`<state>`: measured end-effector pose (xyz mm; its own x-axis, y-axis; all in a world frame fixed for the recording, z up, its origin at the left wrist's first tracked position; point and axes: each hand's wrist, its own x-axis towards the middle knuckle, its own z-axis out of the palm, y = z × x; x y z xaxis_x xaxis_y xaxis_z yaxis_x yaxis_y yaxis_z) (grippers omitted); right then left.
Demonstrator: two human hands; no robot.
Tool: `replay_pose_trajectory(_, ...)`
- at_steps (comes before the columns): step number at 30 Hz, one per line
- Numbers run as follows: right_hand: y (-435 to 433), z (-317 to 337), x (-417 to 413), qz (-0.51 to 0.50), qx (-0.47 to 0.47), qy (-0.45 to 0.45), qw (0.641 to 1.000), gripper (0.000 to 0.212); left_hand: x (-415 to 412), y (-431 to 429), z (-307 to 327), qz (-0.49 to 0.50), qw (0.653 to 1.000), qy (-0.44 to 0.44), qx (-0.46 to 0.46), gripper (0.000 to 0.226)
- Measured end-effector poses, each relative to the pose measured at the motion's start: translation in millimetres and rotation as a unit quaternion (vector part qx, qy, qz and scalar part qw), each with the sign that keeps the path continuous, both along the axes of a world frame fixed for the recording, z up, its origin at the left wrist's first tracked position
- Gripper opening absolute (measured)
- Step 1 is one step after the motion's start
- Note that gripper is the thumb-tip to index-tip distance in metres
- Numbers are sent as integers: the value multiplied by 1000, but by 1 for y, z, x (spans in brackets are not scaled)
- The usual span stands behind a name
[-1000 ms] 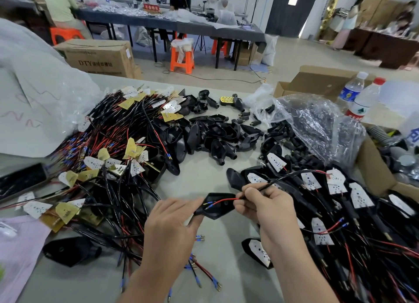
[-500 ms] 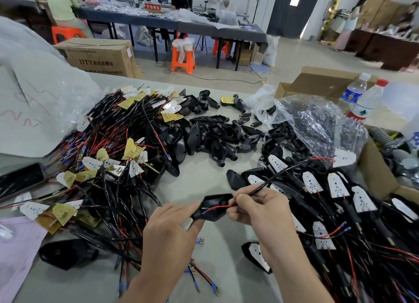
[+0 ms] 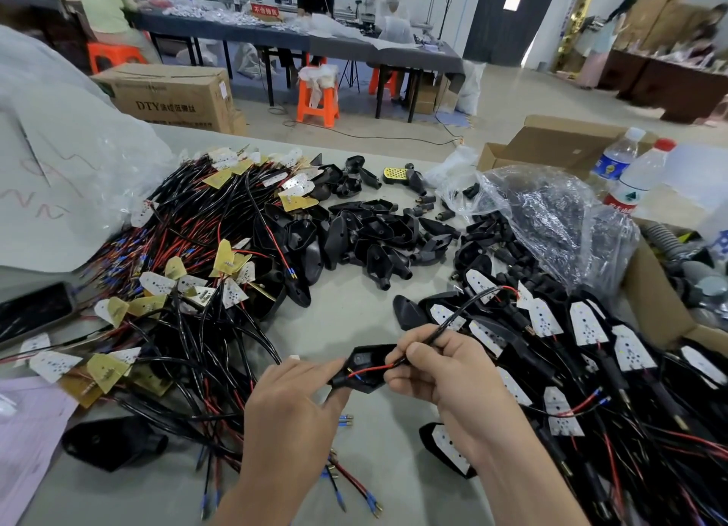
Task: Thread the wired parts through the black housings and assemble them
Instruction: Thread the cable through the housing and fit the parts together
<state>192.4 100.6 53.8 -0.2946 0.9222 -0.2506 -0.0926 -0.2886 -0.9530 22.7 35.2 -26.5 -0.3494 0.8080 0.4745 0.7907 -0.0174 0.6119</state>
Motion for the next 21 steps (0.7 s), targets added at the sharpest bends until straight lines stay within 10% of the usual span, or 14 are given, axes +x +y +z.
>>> replay_pose_trajectory(21,0,3,-2,109,70,-49,990,41,-4,-4,4,13,999,-5,-34,48)
